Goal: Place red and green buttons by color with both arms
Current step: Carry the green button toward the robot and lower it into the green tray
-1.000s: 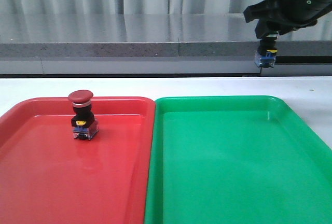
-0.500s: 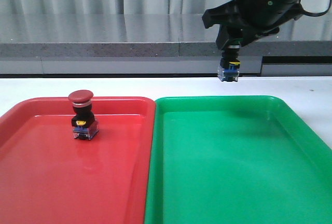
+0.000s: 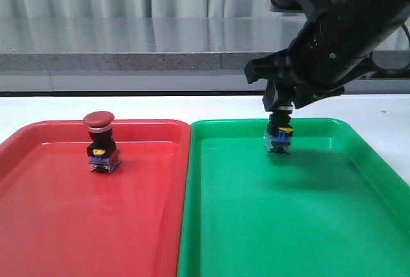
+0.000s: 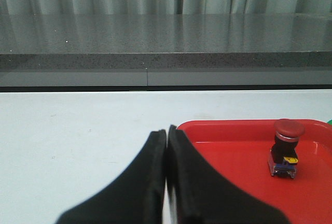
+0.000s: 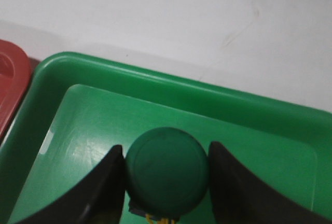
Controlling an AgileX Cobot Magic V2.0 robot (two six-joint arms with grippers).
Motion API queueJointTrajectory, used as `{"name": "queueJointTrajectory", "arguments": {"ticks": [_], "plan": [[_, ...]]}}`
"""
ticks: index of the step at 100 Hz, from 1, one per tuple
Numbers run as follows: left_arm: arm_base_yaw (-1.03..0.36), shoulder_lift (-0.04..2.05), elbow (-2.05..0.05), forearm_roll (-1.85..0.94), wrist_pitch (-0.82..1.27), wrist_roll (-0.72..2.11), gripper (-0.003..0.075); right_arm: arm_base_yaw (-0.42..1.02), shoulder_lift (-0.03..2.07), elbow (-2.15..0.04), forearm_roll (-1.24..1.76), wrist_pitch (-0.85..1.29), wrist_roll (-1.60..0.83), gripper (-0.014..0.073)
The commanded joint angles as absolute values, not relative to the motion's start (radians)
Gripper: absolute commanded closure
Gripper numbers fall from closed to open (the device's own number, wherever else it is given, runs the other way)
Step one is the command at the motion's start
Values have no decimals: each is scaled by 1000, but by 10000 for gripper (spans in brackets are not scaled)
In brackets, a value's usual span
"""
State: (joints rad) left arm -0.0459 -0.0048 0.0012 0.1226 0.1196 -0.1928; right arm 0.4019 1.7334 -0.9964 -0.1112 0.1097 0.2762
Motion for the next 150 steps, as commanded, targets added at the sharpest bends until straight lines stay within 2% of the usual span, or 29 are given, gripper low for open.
{"name": "queueJointTrajectory", "arguments": {"ticks": [1, 63, 79, 109, 135, 150], "plan": [[-44, -38, 25, 118, 41, -201, 739, 413, 1675, -990, -97, 9, 278, 424], [-44, -38, 25, 118, 41, -201, 739, 414, 1672, -952, -87, 13, 278, 414], [-44, -38, 25, 118, 41, -201, 739, 414, 1672, -952, -87, 23, 278, 318], [-44, -38, 25, 118, 41, -201, 739, 414, 1672, -952, -87, 40, 278, 234], [-44, -38, 25, 118, 41, -201, 739, 414, 1672, -952, -87, 40, 278, 4], [-44, -38, 25, 118, 41, -201, 739, 414, 1672, -952, -87, 40, 278, -13]]}}
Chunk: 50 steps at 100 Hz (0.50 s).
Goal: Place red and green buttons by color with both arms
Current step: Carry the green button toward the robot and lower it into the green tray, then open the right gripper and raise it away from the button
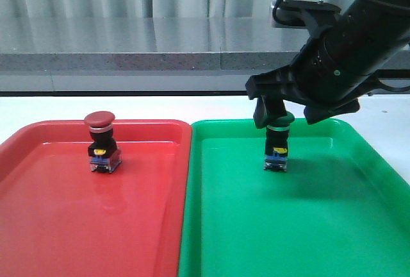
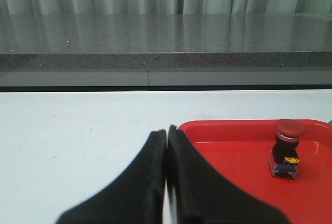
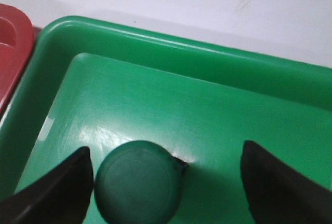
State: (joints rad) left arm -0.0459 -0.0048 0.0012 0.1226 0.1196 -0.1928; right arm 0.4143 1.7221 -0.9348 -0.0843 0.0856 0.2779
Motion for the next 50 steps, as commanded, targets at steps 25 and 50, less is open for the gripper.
{"name": "queueJointTrajectory", "arguments": {"ticks": [25, 50], "plan": [[-44, -38, 25, 118, 41, -201, 739, 414, 1670, -955, -65, 31, 278, -13], [-44, -38, 25, 118, 41, -201, 739, 414, 1624, -980, -60, 26, 278, -13]]}}
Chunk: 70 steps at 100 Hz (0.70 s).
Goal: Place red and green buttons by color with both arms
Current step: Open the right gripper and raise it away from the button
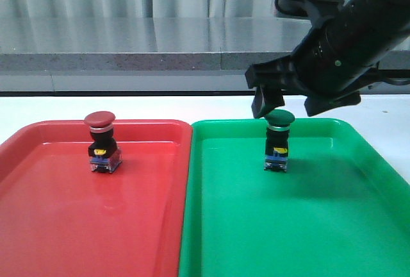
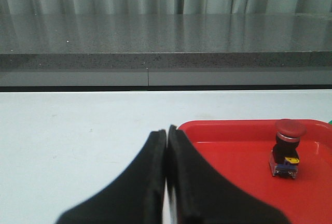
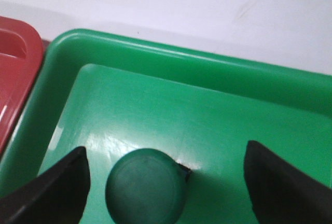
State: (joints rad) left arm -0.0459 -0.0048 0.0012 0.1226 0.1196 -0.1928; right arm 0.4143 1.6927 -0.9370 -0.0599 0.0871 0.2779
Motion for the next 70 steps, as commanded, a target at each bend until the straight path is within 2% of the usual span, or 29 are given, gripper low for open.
{"name": "queueJointTrajectory", "arguments": {"ticks": [1, 36, 70], "plan": [[-44, -38, 25, 118, 41, -201, 739, 414, 1619, -982, -60, 26, 278, -13], [-44, -38, 25, 118, 41, -201, 739, 396, 1496, -1006, -47, 51, 278, -8], [-44, -38, 25, 118, 41, -201, 739, 328, 1244, -964, -192, 149, 274, -4]]}}
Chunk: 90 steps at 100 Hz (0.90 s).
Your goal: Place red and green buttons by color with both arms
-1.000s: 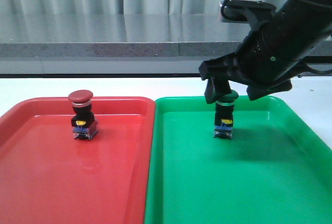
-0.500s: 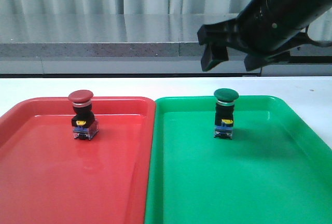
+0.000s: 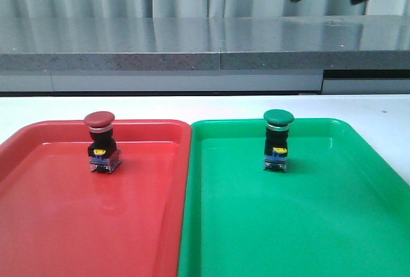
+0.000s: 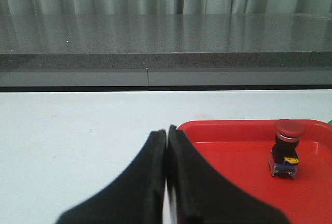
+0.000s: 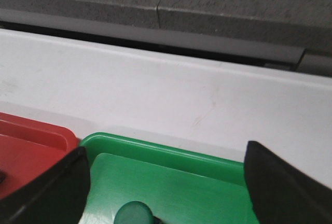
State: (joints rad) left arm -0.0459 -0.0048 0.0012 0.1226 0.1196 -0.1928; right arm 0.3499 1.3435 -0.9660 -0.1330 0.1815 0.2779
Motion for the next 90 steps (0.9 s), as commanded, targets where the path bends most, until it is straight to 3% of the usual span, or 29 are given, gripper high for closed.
{"name": "queueJointTrajectory", "arguments": {"ticks": [1, 26, 81, 90], "plan": [[-44, -38, 25, 118, 41, -201, 739, 326, 1237, -960, -195, 149, 274, -2], [-44, -38, 25, 118, 41, -201, 739, 232, 948, -749, -229, 162, 274, 106], [-44, -38, 25, 118, 41, -201, 739, 203, 226, -437, -283, 461, 274, 106], [-44, -38, 25, 118, 41, -201, 739, 203, 162, -415, -283, 490, 274, 138]]}}
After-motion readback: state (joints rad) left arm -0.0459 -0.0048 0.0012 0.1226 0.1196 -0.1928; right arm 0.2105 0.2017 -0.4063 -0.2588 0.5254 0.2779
